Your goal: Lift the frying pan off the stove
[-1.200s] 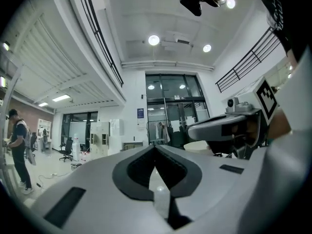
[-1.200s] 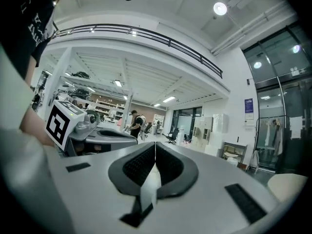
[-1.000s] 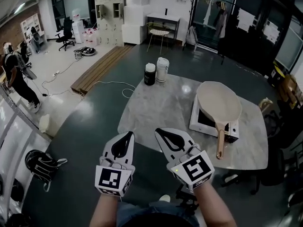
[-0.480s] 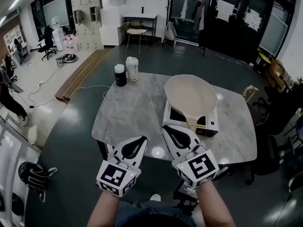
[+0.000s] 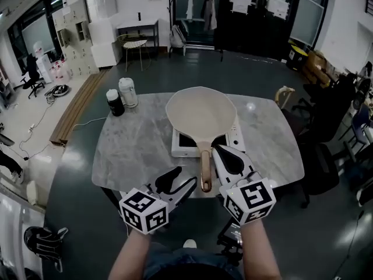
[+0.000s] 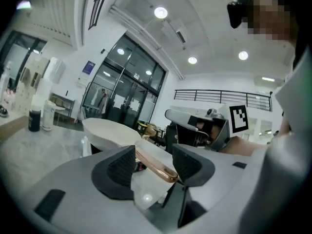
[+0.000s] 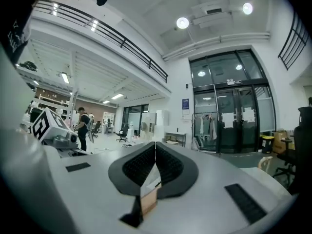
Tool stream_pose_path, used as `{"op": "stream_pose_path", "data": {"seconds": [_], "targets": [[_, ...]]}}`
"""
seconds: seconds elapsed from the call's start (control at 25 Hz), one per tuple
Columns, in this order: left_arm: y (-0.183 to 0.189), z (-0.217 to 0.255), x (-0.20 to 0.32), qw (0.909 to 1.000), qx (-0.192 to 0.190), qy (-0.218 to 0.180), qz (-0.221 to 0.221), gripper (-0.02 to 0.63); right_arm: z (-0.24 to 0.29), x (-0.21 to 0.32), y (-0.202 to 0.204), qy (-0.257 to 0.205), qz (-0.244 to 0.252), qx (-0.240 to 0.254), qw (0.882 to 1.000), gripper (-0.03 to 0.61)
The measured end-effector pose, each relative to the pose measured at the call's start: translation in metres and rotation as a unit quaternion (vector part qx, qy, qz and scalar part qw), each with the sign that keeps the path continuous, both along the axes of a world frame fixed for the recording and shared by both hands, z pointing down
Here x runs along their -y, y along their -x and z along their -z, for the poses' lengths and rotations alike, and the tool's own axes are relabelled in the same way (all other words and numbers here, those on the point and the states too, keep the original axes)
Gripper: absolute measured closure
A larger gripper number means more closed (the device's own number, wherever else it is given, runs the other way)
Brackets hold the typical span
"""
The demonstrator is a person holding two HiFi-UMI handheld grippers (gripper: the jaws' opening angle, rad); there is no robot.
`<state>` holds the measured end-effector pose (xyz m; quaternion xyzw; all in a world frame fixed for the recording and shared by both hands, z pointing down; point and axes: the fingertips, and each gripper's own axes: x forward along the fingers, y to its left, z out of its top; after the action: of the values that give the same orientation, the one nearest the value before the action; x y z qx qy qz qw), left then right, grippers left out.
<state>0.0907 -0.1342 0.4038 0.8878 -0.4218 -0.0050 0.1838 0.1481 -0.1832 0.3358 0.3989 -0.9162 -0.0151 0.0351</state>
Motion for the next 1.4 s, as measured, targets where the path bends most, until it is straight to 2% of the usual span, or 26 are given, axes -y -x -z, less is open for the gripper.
{"op": "stream_pose_path", "data": {"seconds": [0.12, 0.24, 0.36, 0.56, 0.68, 0.76, 0.8, 0.84, 0.88, 1.04, 1.12, 1.28, 1.32, 1.4], "targets": [[-0.018, -0.015, 0.006, 0.996, -0.059, 0.059, -0.031, 0.342, -0.007, 0.01, -0.023, 0.01, -0.029, 0.002, 1.0, 0.554], [-0.028, -0.034, 0.008, 0.9836, -0.119, 0.126, -0.052, 0.297, -0.014, 0.015, -0.04, 0.024, -0.052, 0.013, 0.998, 0.554], [-0.041, -0.049, 0.009, 0.9703, -0.153, 0.174, -0.068, 0.273, -0.02, 0.015, -0.049, 0.035, -0.067, 0.018, 0.997, 0.554], [-0.059, -0.055, 0.016, 0.9536, -0.198, 0.211, -0.084, 0.264, -0.035, 0.012, -0.059, 0.054, -0.081, 0.032, 0.995, 0.554], [-0.073, -0.054, 0.022, 0.9388, -0.23, 0.231, -0.109, 0.264, -0.045, 0.014, -0.064, 0.067, -0.085, 0.041, 0.993, 0.554], [-0.079, -0.058, 0.025, 0.9341, -0.227, 0.251, -0.113, 0.265, -0.052, 0.016, -0.066, 0.075, -0.086, 0.045, 0.992, 0.554], [-0.08, -0.062, 0.026, 0.9351, -0.216, 0.261, -0.105, 0.296, -0.054, 0.018, -0.068, 0.078, -0.087, 0.047, 0.992, 0.554], [-0.08, -0.067, 0.027, 0.9361, -0.204, 0.271, -0.093, 0.39, -0.056, 0.019, -0.069, 0.082, -0.089, 0.05, 0.991, 0.554], [-0.079, -0.07, 0.029, 0.9354, -0.198, 0.281, -0.083, 0.417, -0.057, 0.02, -0.07, 0.084, -0.091, 0.054, 0.991, 0.554], [-0.076, -0.069, 0.03, 0.9219, -0.231, 0.302, -0.071, 0.446, -0.057, 0.019, -0.071, 0.089, -0.085, 0.075, 0.99, 0.554], [-0.075, -0.068, 0.029, 0.9195, -0.237, 0.306, -0.071, 0.446, -0.059, 0.017, -0.068, 0.103, -0.069, 0.102, 0.987, 0.553], [-0.074, -0.067, 0.026, 0.9182, -0.244, 0.303, -0.074, 0.448, -0.066, 0.022, -0.057, 0.16, -0.02, 0.157, 0.974, 0.551], [-0.074, -0.067, 0.026, 0.9181, -0.246, 0.302, -0.075, 0.448, -0.068, 0.025, -0.052, 0.175, -0.005, 0.165, 0.971, 0.539], [-0.073, -0.067, 0.027, 0.9182, -0.245, 0.301, -0.079, 0.448, -0.074, 0.03, -0.04, 0.212, 0.028, 0.171, 0.962, 0.389]]}}
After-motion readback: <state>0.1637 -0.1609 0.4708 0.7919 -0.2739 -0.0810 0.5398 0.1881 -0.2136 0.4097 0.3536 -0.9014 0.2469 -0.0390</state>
